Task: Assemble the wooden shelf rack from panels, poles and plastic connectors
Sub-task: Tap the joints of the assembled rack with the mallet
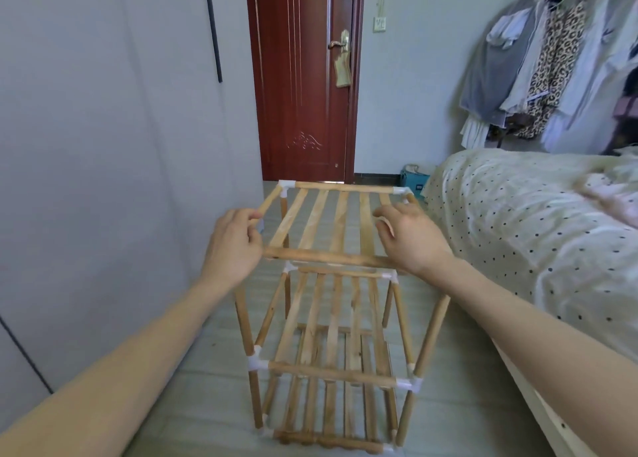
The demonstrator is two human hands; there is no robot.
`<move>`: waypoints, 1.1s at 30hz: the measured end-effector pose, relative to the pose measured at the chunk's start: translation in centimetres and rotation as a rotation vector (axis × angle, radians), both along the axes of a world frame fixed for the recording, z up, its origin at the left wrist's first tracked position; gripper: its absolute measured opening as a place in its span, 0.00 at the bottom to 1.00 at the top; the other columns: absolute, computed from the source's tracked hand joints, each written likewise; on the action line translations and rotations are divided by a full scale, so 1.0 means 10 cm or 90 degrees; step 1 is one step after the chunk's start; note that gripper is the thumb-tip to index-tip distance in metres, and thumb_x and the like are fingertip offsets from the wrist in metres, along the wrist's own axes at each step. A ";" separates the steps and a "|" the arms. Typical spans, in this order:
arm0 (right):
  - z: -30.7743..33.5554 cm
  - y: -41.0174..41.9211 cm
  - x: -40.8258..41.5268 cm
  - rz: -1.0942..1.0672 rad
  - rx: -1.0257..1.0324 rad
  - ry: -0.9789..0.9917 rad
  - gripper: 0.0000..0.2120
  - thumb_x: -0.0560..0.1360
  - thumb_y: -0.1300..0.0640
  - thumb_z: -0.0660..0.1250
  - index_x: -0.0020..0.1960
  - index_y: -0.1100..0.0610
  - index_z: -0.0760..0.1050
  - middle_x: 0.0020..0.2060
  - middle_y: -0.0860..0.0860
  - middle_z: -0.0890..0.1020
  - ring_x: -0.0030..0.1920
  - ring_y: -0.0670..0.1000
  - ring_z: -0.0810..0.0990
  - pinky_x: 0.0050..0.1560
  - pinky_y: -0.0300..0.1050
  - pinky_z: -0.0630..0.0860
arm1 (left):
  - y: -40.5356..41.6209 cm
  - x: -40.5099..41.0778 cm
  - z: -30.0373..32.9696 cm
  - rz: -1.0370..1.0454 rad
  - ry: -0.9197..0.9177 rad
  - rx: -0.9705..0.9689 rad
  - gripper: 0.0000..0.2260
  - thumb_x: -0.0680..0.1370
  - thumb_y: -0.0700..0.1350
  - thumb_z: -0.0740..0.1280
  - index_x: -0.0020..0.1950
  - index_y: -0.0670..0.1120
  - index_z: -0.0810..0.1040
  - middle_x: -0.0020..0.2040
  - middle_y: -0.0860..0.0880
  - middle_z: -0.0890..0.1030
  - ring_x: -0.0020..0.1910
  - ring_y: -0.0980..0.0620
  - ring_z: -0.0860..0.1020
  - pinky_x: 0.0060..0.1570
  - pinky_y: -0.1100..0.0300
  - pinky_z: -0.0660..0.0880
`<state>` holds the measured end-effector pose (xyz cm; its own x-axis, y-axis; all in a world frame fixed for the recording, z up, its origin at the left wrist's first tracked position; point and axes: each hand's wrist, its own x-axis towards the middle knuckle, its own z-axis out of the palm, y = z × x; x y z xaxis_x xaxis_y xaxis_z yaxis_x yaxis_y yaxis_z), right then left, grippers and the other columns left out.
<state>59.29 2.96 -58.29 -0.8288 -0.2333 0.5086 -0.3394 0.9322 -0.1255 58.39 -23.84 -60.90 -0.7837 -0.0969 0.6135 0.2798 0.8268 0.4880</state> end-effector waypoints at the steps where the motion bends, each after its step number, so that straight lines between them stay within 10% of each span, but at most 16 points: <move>1: 0.06 0.08 -0.17 -0.049 -0.004 -0.038 0.17 0.80 0.55 0.54 0.66 0.58 0.70 0.63 0.57 0.74 0.65 0.58 0.68 0.65 0.54 0.66 | 0.01 -0.17 0.05 0.000 -0.035 -0.028 0.14 0.78 0.37 0.58 0.62 0.40 0.74 0.61 0.42 0.75 0.62 0.43 0.70 0.59 0.55 0.65; 7: 0.00 0.44 -1.43 -0.254 -0.087 -0.288 0.26 0.80 0.50 0.53 0.74 0.58 0.55 0.72 0.57 0.60 0.71 0.60 0.60 0.70 0.58 0.61 | 0.07 -1.54 0.14 0.004 -0.337 -0.143 0.20 0.82 0.46 0.52 0.74 0.44 0.58 0.71 0.40 0.65 0.71 0.42 0.60 0.67 0.53 0.58; 13: -0.13 0.50 -1.68 -0.268 -0.183 -0.436 0.33 0.79 0.50 0.56 0.76 0.50 0.41 0.74 0.56 0.54 0.68 0.62 0.65 0.64 0.55 0.67 | 0.07 -2.08 0.10 0.014 -0.501 0.046 0.11 0.81 0.45 0.54 0.63 0.45 0.66 0.42 0.43 0.73 0.37 0.45 0.74 0.41 0.54 0.73; 20: 0.31 0.61 -1.76 -0.428 -0.505 -0.681 0.22 0.80 0.51 0.57 0.68 0.64 0.63 0.39 0.54 0.73 0.36 0.51 0.74 0.37 0.46 0.77 | -0.05 -2.07 0.44 0.114 -0.823 0.355 0.10 0.80 0.46 0.59 0.41 0.42 0.69 0.32 0.44 0.69 0.30 0.49 0.69 0.30 0.61 0.67; 33: 1.81 0.84 -2.62 -0.403 -0.535 -0.809 0.11 0.79 0.55 0.60 0.53 0.63 0.69 0.34 0.54 0.71 0.32 0.50 0.71 0.35 0.43 0.73 | 0.16 -2.61 2.09 0.233 -0.870 0.425 0.08 0.80 0.41 0.56 0.43 0.41 0.70 0.36 0.44 0.72 0.33 0.47 0.73 0.32 0.60 0.69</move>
<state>33.06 11.37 -40.15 -0.6373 0.2559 -0.7269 0.7535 0.4048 -0.5181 32.31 -22.27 -40.00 -0.5637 -0.3540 -0.7463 -0.8249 0.2868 0.4871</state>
